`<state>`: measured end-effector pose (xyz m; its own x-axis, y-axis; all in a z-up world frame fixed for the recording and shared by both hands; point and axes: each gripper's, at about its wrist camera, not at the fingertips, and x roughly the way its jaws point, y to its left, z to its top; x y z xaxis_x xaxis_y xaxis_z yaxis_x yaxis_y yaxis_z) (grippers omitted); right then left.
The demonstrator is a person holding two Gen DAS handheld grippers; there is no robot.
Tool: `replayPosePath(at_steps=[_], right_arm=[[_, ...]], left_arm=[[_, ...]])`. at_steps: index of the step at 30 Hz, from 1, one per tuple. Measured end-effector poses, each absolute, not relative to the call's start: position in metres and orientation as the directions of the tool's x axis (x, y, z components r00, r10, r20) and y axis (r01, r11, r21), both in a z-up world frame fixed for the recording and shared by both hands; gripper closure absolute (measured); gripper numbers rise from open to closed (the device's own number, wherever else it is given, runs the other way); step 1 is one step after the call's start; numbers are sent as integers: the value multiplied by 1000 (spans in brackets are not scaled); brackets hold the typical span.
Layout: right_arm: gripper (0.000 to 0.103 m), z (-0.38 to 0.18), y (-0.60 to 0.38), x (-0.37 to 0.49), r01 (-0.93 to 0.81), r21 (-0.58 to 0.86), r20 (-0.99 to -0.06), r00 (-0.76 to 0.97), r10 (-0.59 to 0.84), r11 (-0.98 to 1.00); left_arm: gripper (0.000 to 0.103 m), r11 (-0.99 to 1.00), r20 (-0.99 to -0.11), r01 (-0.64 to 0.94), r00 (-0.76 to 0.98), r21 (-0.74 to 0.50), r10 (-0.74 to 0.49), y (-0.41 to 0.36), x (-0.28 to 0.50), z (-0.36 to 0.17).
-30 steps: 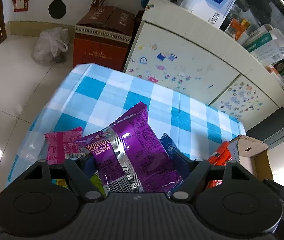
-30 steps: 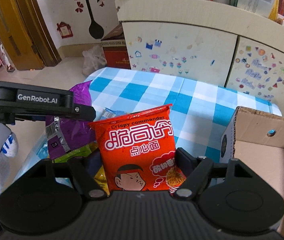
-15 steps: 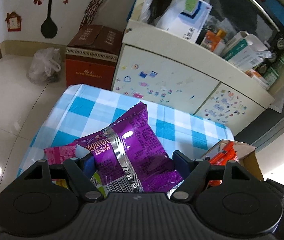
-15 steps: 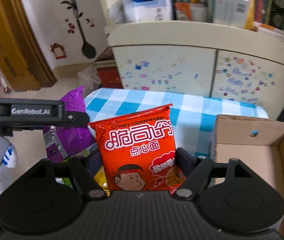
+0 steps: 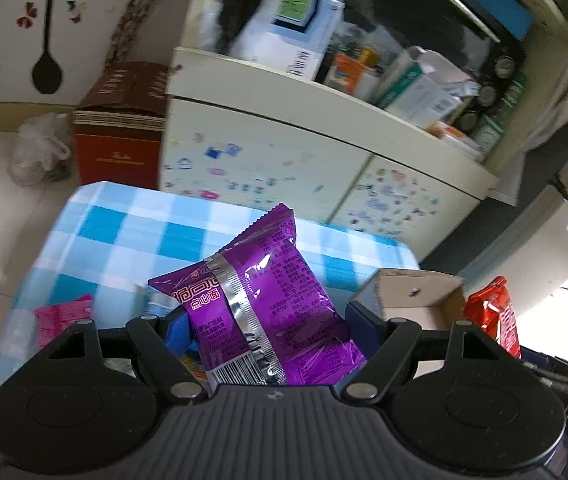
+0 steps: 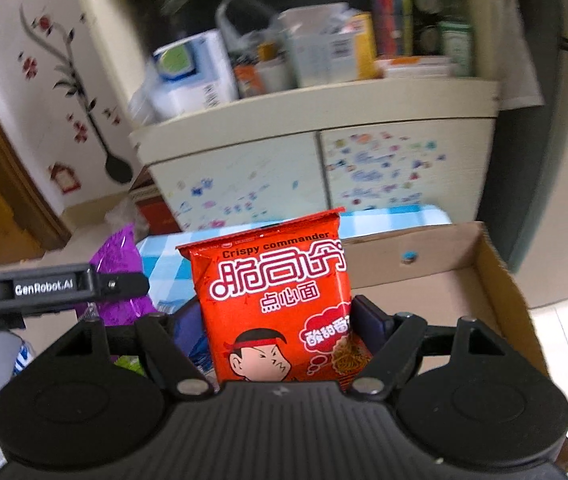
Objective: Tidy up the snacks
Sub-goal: 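Lift both held bags and carry them over the cardboard box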
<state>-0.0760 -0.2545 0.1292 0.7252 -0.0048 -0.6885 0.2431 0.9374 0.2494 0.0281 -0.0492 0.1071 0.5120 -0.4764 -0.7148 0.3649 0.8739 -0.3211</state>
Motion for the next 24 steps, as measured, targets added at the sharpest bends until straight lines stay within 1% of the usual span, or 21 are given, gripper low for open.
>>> replayPosePath(at_steps=[5,13,19,24], right_arm=[[26,135,-278,-89,321,262,-675,735,-65,910],[26,135,-315,-106,458,280,-683,712,-160,844],[25,134,-332,-115,500,309,-690,704,-171,809],[25,131,-345,-123,531,326,-696,695,-182,782]], left_arm=[[21,844,-700,425,490,-327,-519,-68,20,107],[21,767,-666,513,420,-387,-617,-104,1,102],[21,732,-674,554,366,-397,-642,-130,-17,93],[21,710,-671,546,322,-444,-668,-153,-30,83]])
